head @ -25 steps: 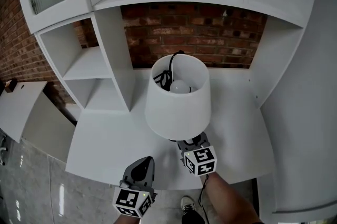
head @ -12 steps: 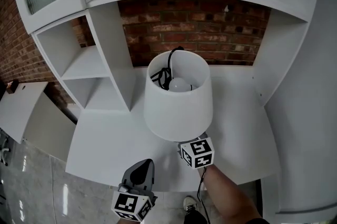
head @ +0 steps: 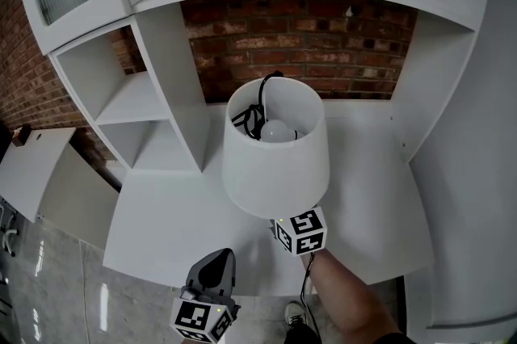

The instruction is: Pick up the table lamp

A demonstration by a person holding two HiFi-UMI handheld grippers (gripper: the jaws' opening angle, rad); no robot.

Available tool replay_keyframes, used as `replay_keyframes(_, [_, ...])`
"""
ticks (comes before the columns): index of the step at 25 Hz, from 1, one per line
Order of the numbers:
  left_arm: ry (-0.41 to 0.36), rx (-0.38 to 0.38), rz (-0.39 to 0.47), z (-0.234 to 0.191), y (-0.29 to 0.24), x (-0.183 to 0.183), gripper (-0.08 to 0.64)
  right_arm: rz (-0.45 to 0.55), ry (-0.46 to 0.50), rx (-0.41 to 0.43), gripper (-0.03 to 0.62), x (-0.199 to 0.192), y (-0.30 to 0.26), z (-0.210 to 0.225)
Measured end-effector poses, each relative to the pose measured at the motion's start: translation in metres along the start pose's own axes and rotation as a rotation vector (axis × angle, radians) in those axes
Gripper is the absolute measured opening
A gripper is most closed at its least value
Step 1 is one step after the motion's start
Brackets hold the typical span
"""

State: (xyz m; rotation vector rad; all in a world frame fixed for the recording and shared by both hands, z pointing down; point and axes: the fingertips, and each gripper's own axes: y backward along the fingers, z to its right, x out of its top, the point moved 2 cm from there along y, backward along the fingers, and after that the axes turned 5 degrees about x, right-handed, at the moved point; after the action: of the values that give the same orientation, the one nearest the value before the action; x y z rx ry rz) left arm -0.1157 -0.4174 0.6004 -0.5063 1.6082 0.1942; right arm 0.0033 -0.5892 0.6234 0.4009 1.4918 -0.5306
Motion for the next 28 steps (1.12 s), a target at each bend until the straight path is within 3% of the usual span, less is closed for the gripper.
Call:
replay_keyframes(16, [-0.016,0.019,-0.015,-0.013,0.003,-0.006,-0.002,0.017,0.034,-0.037,0.164,0.005,-0.006,0.002])
replay_keyframes(28, [-0.019,0.024,-0.017,-0.022,0.003,-0.007,-0.003,0.035,0.068,-0.016,0.163,0.008,-0.002,-0.008])
